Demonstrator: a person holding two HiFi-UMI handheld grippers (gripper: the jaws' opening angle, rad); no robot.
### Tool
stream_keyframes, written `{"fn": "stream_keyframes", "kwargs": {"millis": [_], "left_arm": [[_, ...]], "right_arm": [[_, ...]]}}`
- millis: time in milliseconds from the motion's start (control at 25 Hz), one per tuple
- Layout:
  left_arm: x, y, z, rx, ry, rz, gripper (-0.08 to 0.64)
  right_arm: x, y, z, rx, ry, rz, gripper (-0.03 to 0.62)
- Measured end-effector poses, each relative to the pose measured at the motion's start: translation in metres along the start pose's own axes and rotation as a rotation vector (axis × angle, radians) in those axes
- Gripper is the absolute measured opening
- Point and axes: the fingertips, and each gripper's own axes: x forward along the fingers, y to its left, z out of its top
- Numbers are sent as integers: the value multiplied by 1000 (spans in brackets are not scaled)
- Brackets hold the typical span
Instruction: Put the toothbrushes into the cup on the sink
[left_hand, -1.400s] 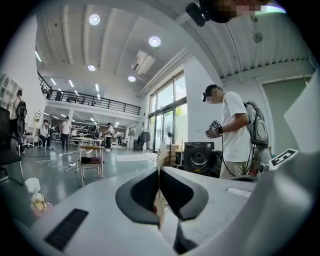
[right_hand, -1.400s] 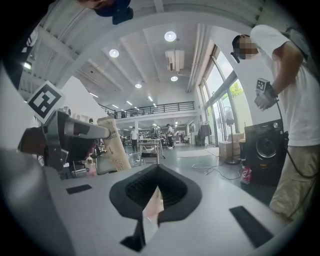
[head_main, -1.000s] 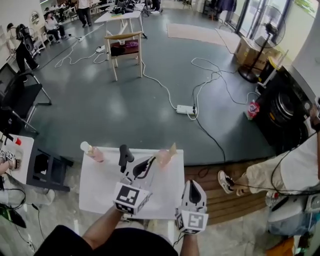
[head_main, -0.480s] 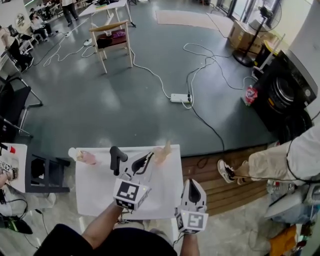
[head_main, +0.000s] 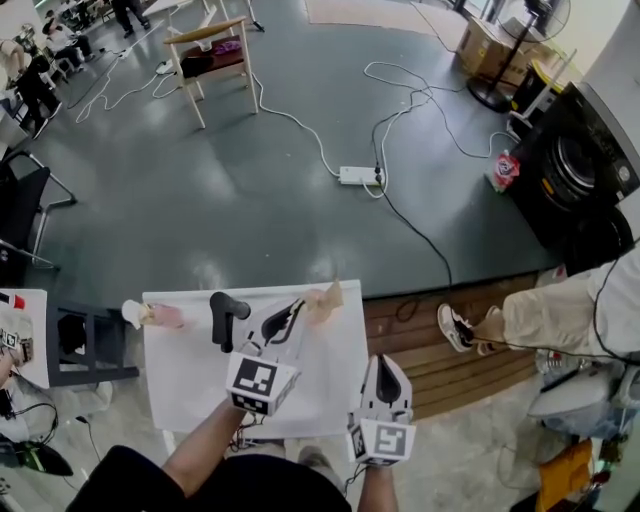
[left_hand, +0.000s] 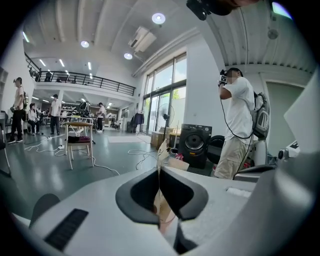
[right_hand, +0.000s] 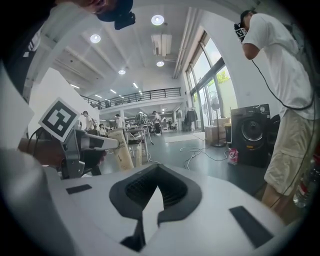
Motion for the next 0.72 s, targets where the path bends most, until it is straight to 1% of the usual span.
{"fn": "stream_keyframes", "kwargs": {"millis": [160,520,720], "left_arm": [[8,3,-9,-23,12,-5,6],[18,8,-33,-30,61,-2,6],[19,11,-41,-37,69,5,6]], "right_arm": [[4,-3,-9,9,15,-9,-2],[9,-8,-22,18,43,-22,-2],[10,-9,-28,19,50,-23,-2]]}}
